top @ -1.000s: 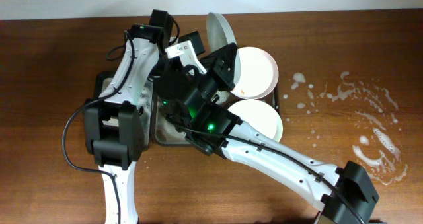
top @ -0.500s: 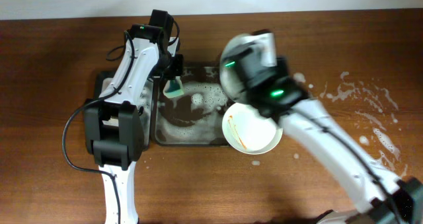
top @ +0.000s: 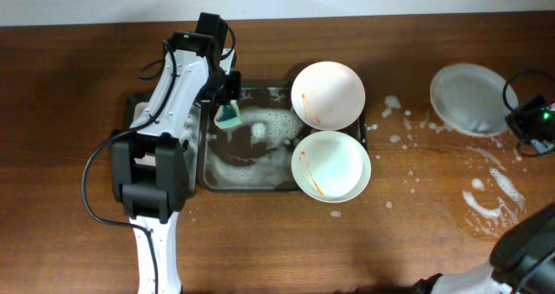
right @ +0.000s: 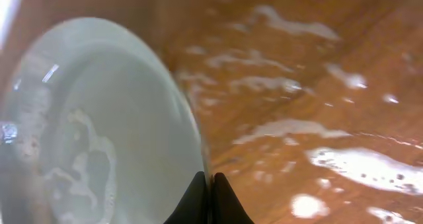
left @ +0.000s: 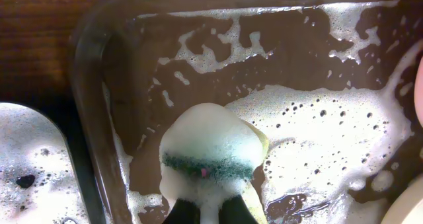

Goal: Clean dirty plates on tray and stack at the side
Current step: 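Carry the plate right and set it on the table, release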

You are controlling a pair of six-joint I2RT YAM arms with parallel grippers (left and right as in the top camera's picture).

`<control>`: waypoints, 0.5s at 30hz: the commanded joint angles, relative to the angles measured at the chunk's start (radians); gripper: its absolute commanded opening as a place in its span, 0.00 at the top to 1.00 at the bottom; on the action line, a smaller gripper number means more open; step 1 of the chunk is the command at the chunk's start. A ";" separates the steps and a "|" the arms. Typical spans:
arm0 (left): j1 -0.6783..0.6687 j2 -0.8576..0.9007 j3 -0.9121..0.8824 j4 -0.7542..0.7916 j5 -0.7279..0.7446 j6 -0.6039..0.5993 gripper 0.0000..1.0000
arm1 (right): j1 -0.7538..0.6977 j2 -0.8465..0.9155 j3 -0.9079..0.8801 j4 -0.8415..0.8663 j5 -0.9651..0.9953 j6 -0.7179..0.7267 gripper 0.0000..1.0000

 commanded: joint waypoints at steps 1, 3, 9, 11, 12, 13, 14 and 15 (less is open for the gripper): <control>0.000 0.000 0.010 0.000 0.010 -0.013 0.99 | -0.049 0.105 0.006 0.007 0.131 0.018 0.96; 0.000 0.000 0.010 0.006 0.011 -0.013 0.99 | -0.096 0.161 0.006 0.019 0.188 0.034 0.96; 0.000 0.000 0.010 0.007 0.011 -0.013 0.99 | -0.106 0.177 0.009 0.044 0.183 0.038 0.54; 0.000 0.000 0.010 0.006 0.011 -0.013 0.99 | -0.106 0.141 0.034 0.015 0.077 0.038 0.52; -0.001 0.000 0.010 0.006 0.011 -0.013 0.99 | -0.103 0.099 0.085 -0.032 -0.008 0.011 0.52; -0.002 0.000 0.010 0.006 0.010 -0.013 0.99 | -0.079 0.053 0.137 -0.079 -0.058 -0.022 0.52; -0.001 0.000 0.010 0.006 0.010 -0.013 0.99 | -0.039 0.019 0.175 -0.122 -0.062 -0.023 0.52; -0.001 0.000 0.010 0.006 0.010 -0.012 0.99 | 0.046 -0.021 0.195 -0.151 -0.147 -0.053 0.51</control>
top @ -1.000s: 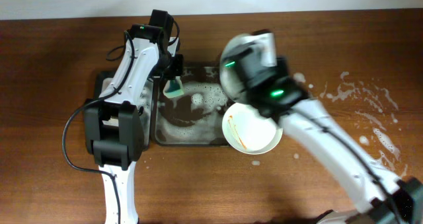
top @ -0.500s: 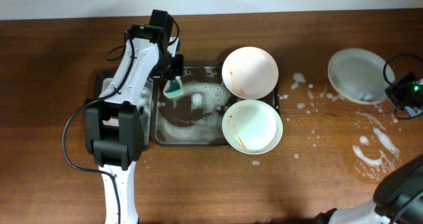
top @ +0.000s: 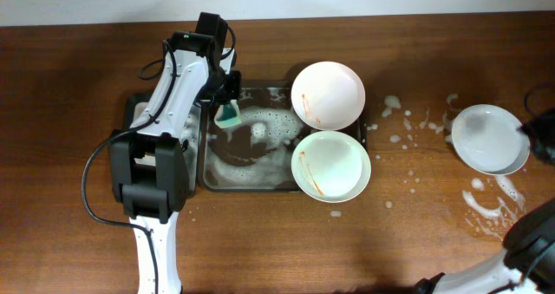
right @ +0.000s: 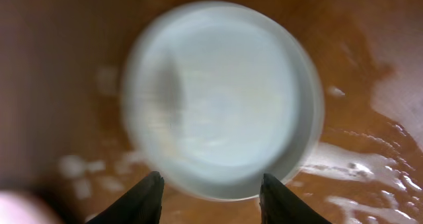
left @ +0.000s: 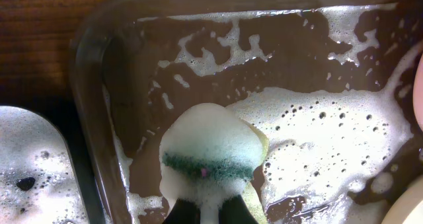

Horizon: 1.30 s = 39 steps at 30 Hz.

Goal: Clean dirty plates on tray and stack at the side
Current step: 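Carry the plate right and set it on the table, release, then grasp the white streaked plate rim with right gripper, pull it center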

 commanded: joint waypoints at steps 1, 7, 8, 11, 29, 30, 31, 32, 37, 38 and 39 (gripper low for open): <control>0.000 0.000 0.010 0.000 0.002 -0.012 0.99 | 0.212 -0.109 0.057 -0.057 -0.195 -0.062 0.48; 0.003 0.000 0.010 -0.019 0.003 -0.012 0.99 | 0.674 -0.061 -0.079 -0.239 0.020 -0.085 0.46; 0.004 0.000 0.010 -0.019 0.003 -0.012 0.99 | 0.710 -0.061 -0.142 -0.226 0.026 -0.077 0.46; 0.004 0.000 0.010 -0.018 0.003 -0.012 0.99 | 0.764 -0.061 -0.299 -0.113 0.064 -0.077 0.50; 0.004 0.000 0.010 -0.027 0.003 -0.012 0.99 | 1.112 -0.061 -0.360 0.060 0.063 0.086 0.96; 0.004 0.000 0.010 -0.026 0.003 -0.012 0.99 | 1.118 -0.062 -0.322 0.080 0.074 0.132 0.96; 0.004 0.000 0.010 -0.026 0.004 -0.012 0.99 | 1.120 -0.061 -0.302 0.130 0.088 0.200 0.96; 0.004 0.000 0.010 -0.026 0.003 -0.012 0.99 | 1.120 -0.059 -0.302 0.213 0.091 0.254 0.96; 0.013 0.000 0.010 -0.026 0.003 -0.012 0.99 | 1.245 0.063 -0.302 0.341 0.176 0.418 0.96; 0.020 0.000 0.010 -0.026 0.003 -0.012 0.99 | 1.277 0.099 -0.302 0.343 0.176 0.448 0.96; 0.021 0.000 0.010 -0.027 0.004 -0.012 0.99 | 1.283 0.112 -0.302 0.342 0.165 0.461 0.96</control>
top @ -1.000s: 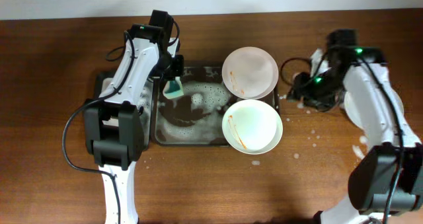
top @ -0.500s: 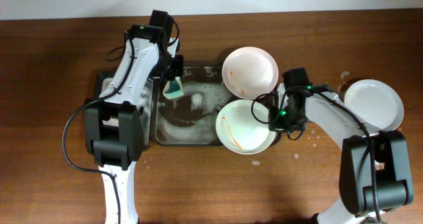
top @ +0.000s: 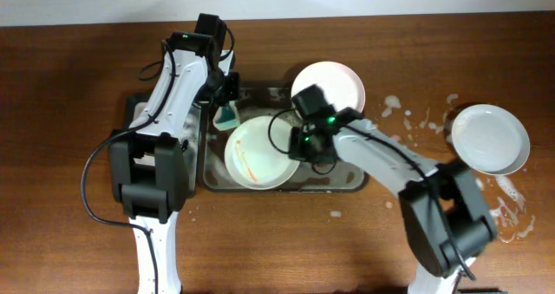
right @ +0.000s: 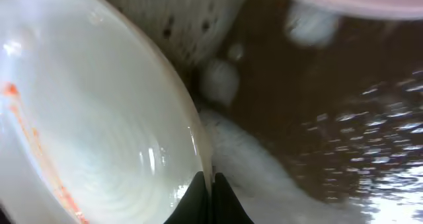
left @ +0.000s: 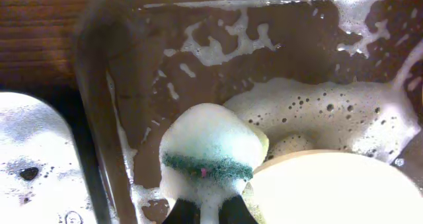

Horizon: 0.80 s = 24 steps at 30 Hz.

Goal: Clean dirty plates on tray and stack at the side
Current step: 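Grasp the white streaked plate rim with right gripper, pull it center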

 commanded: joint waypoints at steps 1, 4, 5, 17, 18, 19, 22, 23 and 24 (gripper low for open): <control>0.014 0.000 0.010 -0.004 0.004 -0.012 0.99 | 0.023 0.039 0.010 0.003 0.006 0.066 0.96; 0.014 0.000 0.010 -0.006 0.005 -0.012 0.99 | 0.022 0.041 0.010 0.011 0.013 0.066 0.57; 0.014 0.000 0.010 -0.014 0.015 -0.012 0.99 | 0.022 0.052 0.010 0.032 0.013 0.066 0.57; 0.012 0.000 0.010 -0.042 0.015 -0.013 0.99 | -0.050 0.086 0.077 0.092 -0.060 -0.282 0.46; 0.012 0.000 0.010 -0.041 0.014 -0.013 0.99 | -0.076 0.086 0.093 0.094 -0.060 -0.434 0.44; 0.013 0.000 0.010 -0.041 0.014 -0.013 0.99 | -0.098 0.086 0.095 0.110 -0.059 -0.555 0.48; 0.013 0.000 0.010 -0.035 0.014 -0.013 0.99 | -0.116 0.086 0.095 0.134 -0.082 -0.682 0.48; 0.013 0.000 0.010 -0.031 0.014 -0.013 0.99 | -0.114 0.093 0.095 0.134 -0.138 -0.695 0.49; 0.013 0.000 0.010 -0.031 0.014 -0.013 0.99 | -0.113 0.106 0.095 0.133 -0.151 -0.679 0.51</control>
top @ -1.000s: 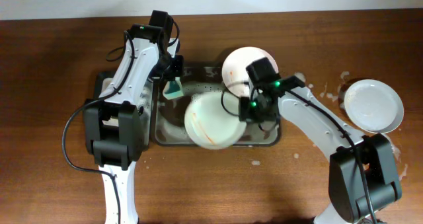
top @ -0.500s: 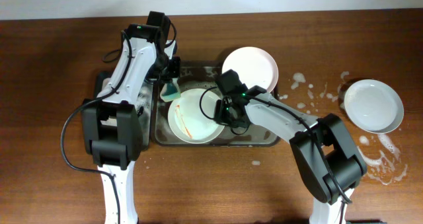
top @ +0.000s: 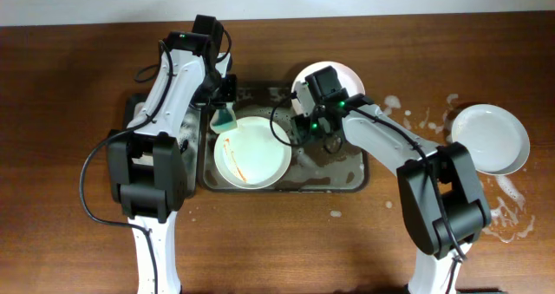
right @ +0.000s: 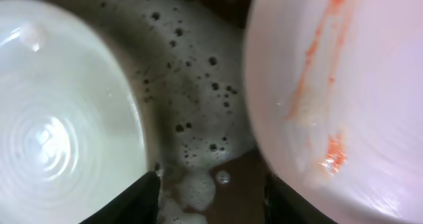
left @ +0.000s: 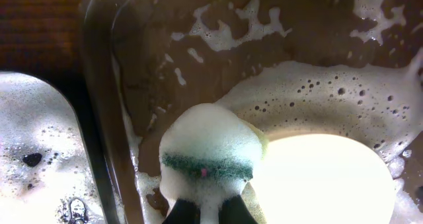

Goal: Clean dirty plates on tray and stack at the side
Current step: 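Grasp the white streaked plate rim with right gripper, pull it center, then scrub the white plate with the sponge in left gripper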

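Note:
A dark tray (top: 355,179) of soapy water sits mid-table. A white plate (top: 252,152) with an orange streak lies flat in its left half, seen bright in the left wrist view (left: 324,181). My left gripper (top: 225,112) is shut on a foamy green-banded sponge (left: 210,151) at the tray's far left corner, beside that plate's rim. A second plate (top: 338,84) smeared orange leans on the tray's far right corner. My right gripper (right: 211,201) hangs open over the suds between the streaked plate (right: 59,118) and the smeared plate (right: 337,85). One clean plate (top: 490,139) rests at the far right.
A dark foam-filled dish (left: 36,151) stands just left of the tray's rim (left: 99,118). Foam splashes (top: 487,203) dot the wood near the clean plate and right of the tray.
My right gripper was shut on the streaked plate's rim in the tray; now it is open and back towards the smeared plate. The streaked plate lies flat, slightly further left. The sponge stays put.
My right gripper first held the clean plate by its rim at the far right, then stood open above it on the table, both dirty plates at the tray's right end. Later it gripped the nearer one mid-tray; that plate now lies released beside the sponge.

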You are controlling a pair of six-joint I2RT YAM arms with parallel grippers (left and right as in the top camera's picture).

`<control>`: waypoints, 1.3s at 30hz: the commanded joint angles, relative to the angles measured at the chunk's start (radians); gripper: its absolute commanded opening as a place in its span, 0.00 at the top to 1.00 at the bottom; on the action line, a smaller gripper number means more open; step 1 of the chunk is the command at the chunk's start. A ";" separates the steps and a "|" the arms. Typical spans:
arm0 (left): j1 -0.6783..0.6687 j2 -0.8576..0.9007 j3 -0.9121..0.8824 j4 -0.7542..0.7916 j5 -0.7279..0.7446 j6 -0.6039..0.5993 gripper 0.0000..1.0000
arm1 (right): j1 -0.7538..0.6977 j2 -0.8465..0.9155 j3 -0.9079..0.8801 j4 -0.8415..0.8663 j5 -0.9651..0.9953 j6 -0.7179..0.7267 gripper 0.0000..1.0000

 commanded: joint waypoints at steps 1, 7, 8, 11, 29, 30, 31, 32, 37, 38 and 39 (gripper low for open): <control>0.005 0.000 0.010 0.003 0.014 -0.013 0.99 | 0.009 0.041 0.017 -0.002 -0.094 -0.023 0.52; 0.005 0.000 0.010 0.003 0.014 -0.013 0.99 | 0.053 0.072 0.017 0.025 -0.080 0.140 0.58; 0.005 0.000 0.010 0.003 0.014 -0.013 0.99 | 0.055 0.075 0.017 0.030 -0.078 0.164 0.63; 0.005 0.000 0.010 0.003 0.014 -0.013 0.99 | 0.055 0.110 0.016 0.006 -0.078 0.345 0.77; -0.168 0.007 -0.198 0.145 -0.026 0.032 0.99 | 0.045 0.116 0.017 -0.081 0.053 0.672 0.96; -0.170 0.013 -0.212 0.170 -0.056 0.032 0.99 | 0.045 0.116 0.017 -0.081 0.053 0.671 0.96; -0.167 0.026 -0.241 0.219 -0.102 0.032 0.99 | 0.045 0.116 0.017 -0.082 0.053 0.664 0.96; -0.163 0.036 -0.256 0.244 -0.134 0.032 0.99 | 0.045 0.116 0.017 -0.083 0.053 0.664 0.96; -0.161 0.071 -0.260 0.283 -0.373 0.032 0.99 | 0.045 0.116 0.017 -0.084 0.053 0.664 0.96; -0.161 0.071 -0.260 0.298 -0.428 0.032 0.99 | 0.045 0.116 0.017 -0.084 0.053 0.661 0.96; -0.160 0.071 -0.260 0.303 -0.459 0.032 0.99 | 0.045 0.116 0.017 -0.084 0.053 0.653 0.96</control>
